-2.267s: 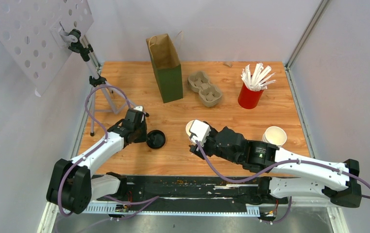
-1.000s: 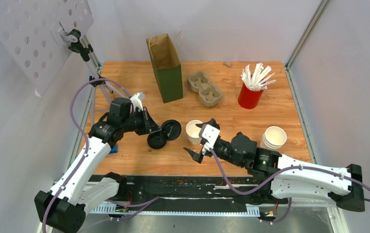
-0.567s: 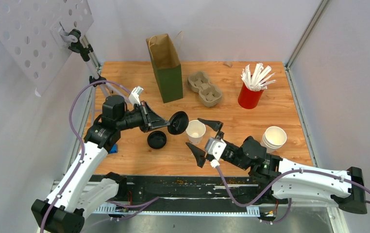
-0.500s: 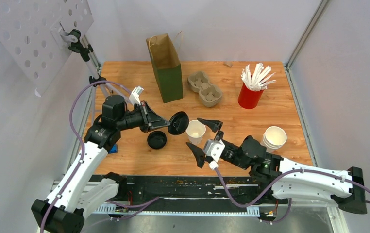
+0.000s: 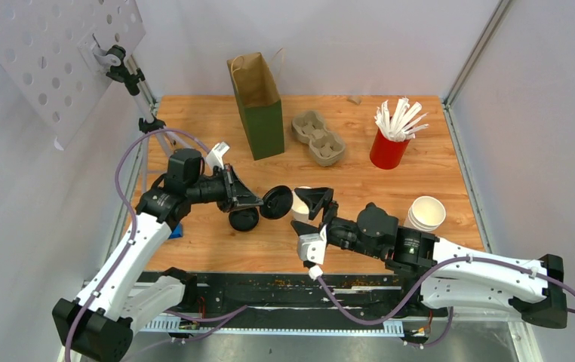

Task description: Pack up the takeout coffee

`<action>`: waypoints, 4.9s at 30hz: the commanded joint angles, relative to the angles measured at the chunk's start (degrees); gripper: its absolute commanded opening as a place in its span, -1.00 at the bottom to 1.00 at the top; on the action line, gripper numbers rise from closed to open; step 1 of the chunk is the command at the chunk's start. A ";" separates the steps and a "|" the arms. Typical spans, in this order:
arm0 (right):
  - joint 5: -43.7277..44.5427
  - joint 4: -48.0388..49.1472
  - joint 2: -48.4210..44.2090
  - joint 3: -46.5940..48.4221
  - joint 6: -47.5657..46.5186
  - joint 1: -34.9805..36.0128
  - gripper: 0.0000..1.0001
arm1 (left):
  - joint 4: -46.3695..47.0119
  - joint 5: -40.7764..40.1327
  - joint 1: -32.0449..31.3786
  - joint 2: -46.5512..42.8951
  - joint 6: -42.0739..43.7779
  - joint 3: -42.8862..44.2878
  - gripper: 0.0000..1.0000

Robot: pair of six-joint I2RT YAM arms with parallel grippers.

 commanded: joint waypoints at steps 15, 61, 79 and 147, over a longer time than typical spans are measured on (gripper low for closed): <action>-0.86 -7.07 10.15 5.76 -12.42 4.22 0.25 | -12.69 -5.02 -0.84 1.71 11.34 5.65 -1.00; -27.05 -16.07 10.76 12.61 80.72 -35.55 -0.67 | 7.38 -16.61 -2.60 -8.31 31.91 4.29 0.15; -8.62 -30.21 20.75 19.34 63.54 -8.47 0.64 | -10.99 -44.65 -3.99 -13.68 31.50 15.01 0.26; -2.84 -26.55 49.51 20.35 65.14 1.35 0.55 | -18.13 -46.03 -3.99 -21.70 31.26 22.06 1.00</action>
